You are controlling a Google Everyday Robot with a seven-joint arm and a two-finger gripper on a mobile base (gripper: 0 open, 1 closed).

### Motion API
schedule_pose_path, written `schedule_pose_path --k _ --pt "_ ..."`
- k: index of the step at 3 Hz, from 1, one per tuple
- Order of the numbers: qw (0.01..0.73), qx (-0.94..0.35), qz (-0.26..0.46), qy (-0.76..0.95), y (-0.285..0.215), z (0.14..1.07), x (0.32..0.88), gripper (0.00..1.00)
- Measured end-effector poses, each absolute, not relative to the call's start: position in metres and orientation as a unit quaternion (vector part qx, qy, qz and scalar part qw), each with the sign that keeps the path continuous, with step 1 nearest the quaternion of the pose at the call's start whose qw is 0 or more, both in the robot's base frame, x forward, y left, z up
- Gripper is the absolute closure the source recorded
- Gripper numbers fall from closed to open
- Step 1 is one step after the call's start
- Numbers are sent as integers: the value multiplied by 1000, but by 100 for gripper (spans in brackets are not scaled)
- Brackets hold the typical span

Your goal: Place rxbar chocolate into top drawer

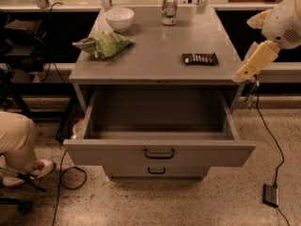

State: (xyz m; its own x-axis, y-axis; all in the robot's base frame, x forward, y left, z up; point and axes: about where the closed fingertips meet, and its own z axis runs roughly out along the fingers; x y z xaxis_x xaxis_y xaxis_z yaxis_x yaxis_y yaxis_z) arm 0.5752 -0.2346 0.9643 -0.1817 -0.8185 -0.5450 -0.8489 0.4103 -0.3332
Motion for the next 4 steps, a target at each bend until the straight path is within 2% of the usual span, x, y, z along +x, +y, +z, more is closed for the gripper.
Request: schedule_pose_path --k 1,3,4 --pt "369 -522 59 767 -231 939 632 0" --pt "376 -528 67 758 -222 930 643 0" --pt "384 -549 82 738 -207 913 673 0"
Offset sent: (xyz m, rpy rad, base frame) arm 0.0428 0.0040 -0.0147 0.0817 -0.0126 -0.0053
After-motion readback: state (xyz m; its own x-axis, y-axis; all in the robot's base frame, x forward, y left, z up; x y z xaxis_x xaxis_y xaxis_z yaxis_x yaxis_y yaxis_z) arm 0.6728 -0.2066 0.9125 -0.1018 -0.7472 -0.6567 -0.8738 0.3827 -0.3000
